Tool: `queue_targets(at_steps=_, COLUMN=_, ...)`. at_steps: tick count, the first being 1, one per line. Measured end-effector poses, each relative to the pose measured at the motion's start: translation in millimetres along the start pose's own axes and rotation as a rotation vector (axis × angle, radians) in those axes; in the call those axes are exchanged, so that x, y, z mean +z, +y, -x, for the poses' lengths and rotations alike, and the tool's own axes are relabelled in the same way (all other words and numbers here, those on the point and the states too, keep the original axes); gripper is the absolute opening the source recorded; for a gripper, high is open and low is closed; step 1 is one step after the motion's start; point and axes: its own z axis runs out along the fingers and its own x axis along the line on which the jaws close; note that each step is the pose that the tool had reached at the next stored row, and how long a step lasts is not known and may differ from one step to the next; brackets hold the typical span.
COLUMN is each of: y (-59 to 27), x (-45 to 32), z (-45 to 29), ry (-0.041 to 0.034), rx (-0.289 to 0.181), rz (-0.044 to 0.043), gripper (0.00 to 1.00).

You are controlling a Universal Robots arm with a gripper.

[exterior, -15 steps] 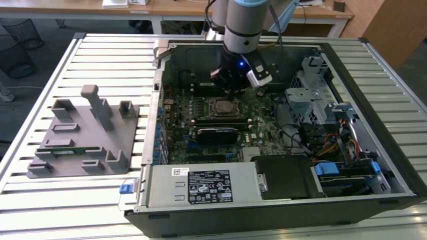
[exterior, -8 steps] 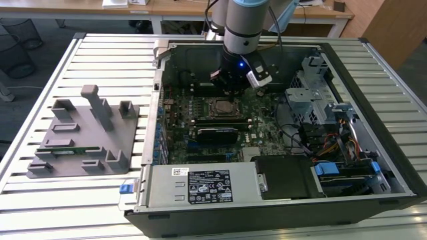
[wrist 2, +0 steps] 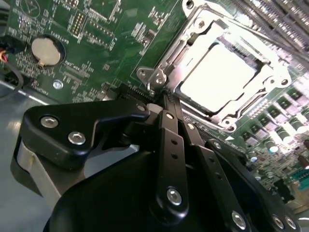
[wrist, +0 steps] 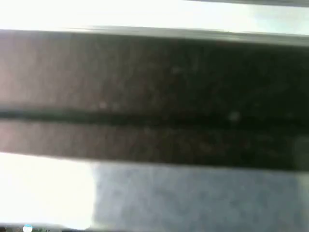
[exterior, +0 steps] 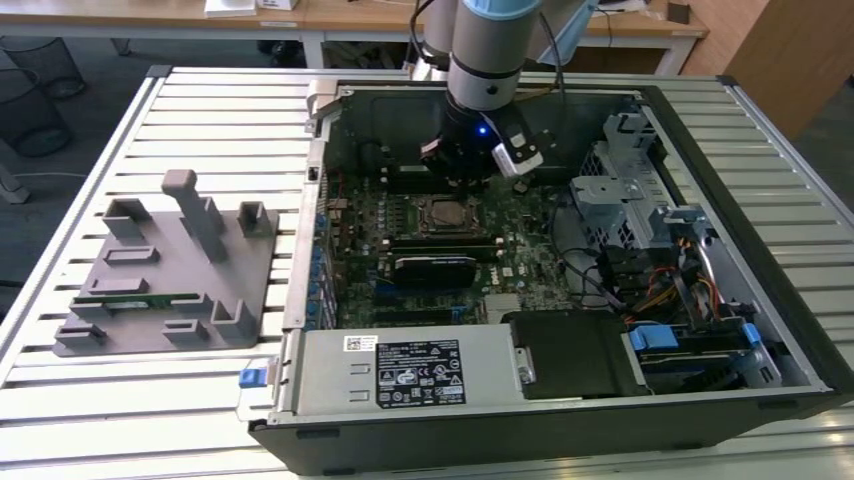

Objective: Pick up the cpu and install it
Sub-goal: 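Install the first cpu locking lever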

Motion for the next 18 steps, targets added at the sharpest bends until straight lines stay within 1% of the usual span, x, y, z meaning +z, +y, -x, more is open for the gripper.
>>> queue_targets(at_steps=1, y=0.0, x=-0.1, z=-0.1, ry=0.0001, rx=0.000, rz=0.0061, gripper=0.11)
queue_targets(at_steps=2, y=-0.2, x=-0.3, z=-0.2, ry=0.0002, rx=0.000, rz=0.0102, gripper=0.11)
queue_targets(at_steps=4, y=0.0, x=-0.9, z=-0.2, ry=-0.0002, rx=0.000, rz=0.0143, gripper=0.11)
queue_targets(at_steps=9, y=0.6, x=-9.1, z=-0.3, ry=0.0003, rx=0.000, rz=0.0138, gripper=0.11)
queue_targets(at_steps=12, y=0.3, x=-9.7, z=-0.3, ry=0.0002, rx=0.000, rz=0.0140, gripper=0.11)
queue_targets(at_steps=18, y=-3.5, x=-10.1, z=-0.5, ry=0.0004, rx=0.000, rz=0.0128, gripper=0.11)
